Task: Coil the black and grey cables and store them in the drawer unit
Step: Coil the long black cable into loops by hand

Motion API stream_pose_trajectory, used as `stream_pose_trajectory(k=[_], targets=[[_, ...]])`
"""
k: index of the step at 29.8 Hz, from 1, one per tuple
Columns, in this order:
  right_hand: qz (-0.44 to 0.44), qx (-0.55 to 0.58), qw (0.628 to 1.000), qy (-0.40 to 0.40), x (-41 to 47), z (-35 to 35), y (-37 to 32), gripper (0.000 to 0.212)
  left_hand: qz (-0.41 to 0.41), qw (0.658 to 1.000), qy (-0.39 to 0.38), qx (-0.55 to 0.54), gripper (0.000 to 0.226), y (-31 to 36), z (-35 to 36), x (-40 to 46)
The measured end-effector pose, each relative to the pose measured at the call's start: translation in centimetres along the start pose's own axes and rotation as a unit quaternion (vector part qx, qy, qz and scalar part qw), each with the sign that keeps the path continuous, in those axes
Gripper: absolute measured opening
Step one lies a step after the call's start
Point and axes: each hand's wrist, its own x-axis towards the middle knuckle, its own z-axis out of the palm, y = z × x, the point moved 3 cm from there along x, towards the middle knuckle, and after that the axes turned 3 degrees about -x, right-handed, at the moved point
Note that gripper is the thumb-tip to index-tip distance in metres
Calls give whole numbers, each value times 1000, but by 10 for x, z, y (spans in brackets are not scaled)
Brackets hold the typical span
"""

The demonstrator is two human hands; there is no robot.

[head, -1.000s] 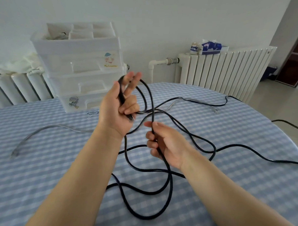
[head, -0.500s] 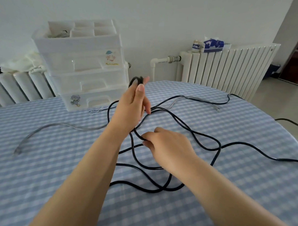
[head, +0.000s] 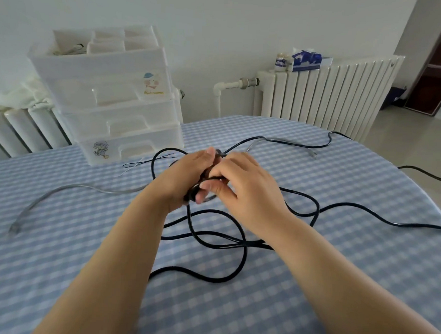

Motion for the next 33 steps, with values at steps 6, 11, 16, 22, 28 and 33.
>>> stream_pose_trajectory(k=[6,11,16,22,28,33], targets=[[115,72,991,17,-1,-2,22,36,-98,966,-121,-208,38,-5,17,-2],[162,113,980,0,-4,2,24,26,-107,941,-147,-284,35,-5,14,-3],[232,209,949,-43,-1,-1,31,31,-131,941,-87,-300,31,-4,17,-2],[265,187,936,-134,-1,2,36,14,-119,966,-51,-225,42,-5,20,-4],[246,123,954,-118,-4,0,35,26,-85,986,-73,-124,43,1,21,-5],[291,234,923,-96,0,-3,39,28,-83,991,-41,-95,47,5,27,-7]])
